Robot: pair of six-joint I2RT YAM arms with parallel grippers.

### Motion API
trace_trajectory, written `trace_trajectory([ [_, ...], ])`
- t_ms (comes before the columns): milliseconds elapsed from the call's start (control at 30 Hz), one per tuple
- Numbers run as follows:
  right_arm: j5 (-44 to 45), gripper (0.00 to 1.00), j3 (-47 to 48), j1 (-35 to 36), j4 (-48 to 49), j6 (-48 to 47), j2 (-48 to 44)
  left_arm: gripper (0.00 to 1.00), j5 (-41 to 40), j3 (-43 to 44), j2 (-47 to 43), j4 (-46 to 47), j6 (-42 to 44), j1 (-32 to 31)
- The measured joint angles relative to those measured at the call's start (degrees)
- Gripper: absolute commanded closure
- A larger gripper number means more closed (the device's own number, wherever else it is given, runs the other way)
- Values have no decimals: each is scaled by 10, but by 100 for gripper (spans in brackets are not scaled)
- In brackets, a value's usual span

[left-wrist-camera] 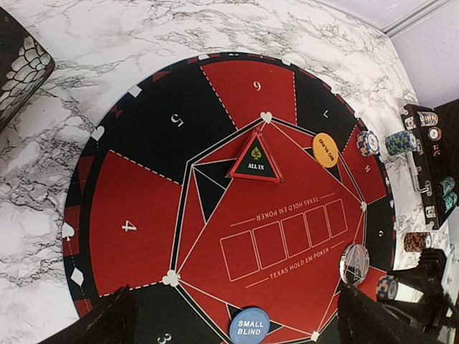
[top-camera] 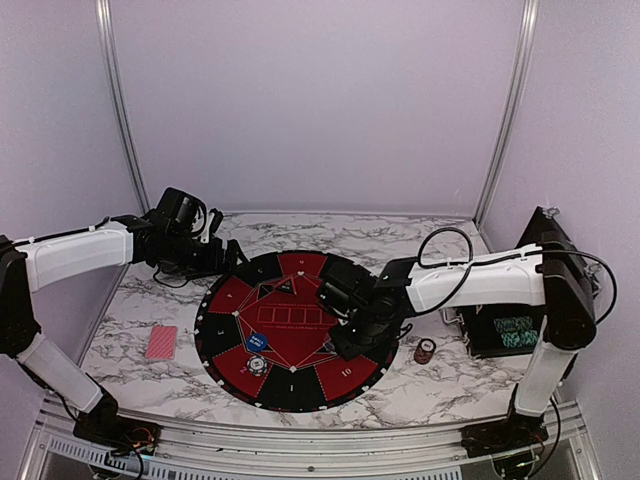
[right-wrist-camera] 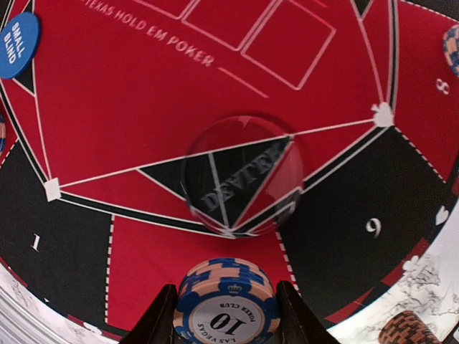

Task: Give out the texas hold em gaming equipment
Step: Place the poker chips pile in the dealer area.

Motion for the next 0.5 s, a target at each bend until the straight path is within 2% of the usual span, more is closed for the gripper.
trace_trajectory([
  [233, -4, 68, 23, 42, 1, 14, 47, 1, 0, 0, 0, 0, -2, 0],
  [500, -7, 67, 34, 54, 1, 17, 75, 1, 0, 0, 0, 0, -2, 0],
])
